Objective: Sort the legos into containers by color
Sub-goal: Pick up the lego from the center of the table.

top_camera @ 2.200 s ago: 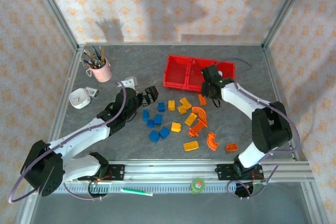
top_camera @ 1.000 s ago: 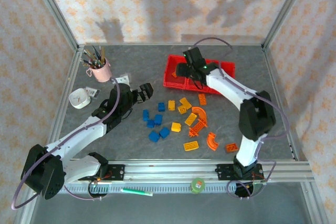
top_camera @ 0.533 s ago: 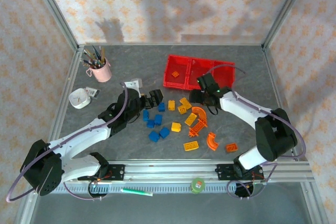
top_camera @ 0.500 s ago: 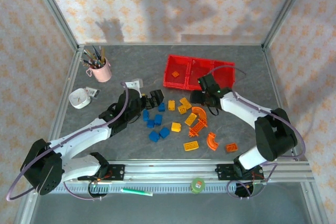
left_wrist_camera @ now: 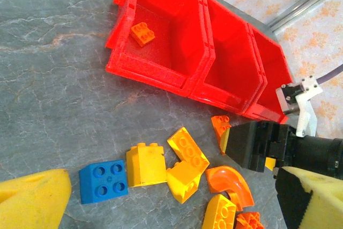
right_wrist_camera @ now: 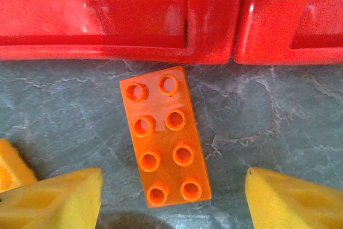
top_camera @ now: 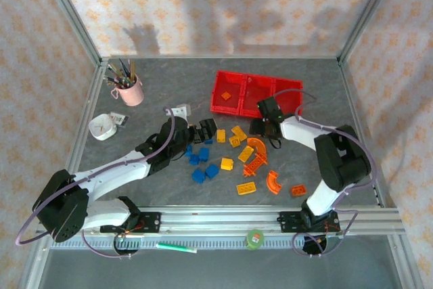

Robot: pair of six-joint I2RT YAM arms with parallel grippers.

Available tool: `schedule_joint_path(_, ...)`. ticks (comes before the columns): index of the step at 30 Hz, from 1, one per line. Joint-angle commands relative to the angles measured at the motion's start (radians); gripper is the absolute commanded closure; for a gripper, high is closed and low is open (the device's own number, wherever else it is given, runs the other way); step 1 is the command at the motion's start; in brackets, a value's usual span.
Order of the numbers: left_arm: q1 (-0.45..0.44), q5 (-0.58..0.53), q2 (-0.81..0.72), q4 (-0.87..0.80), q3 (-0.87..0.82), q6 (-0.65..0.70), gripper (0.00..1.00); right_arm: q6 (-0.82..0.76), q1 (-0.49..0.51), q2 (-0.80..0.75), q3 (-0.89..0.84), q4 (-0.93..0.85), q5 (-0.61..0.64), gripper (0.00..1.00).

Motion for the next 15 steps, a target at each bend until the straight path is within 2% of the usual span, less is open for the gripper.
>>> schedule_joint_path(1, -0.006, -0.045, 0.005, 0.029, 0.008, -0.015, 0.01, -0.030, -0.004, 0.035, 0.045, 0.015, 0.043, 0.33)
schedule_joint_path(12, -0.006, -0.077, -0.002, 0.006, 0.007, -0.003, 0.01, -0.067, -0.004, 0.117, 0.098, -0.012, 0.105, 0.46)
schedule_joint_path(15, -0.006, -0.080, 0.000, 0.001, 0.007, -0.001, 0.01, -0.069, -0.005, 0.120, 0.099, -0.022, 0.099, 0.52)
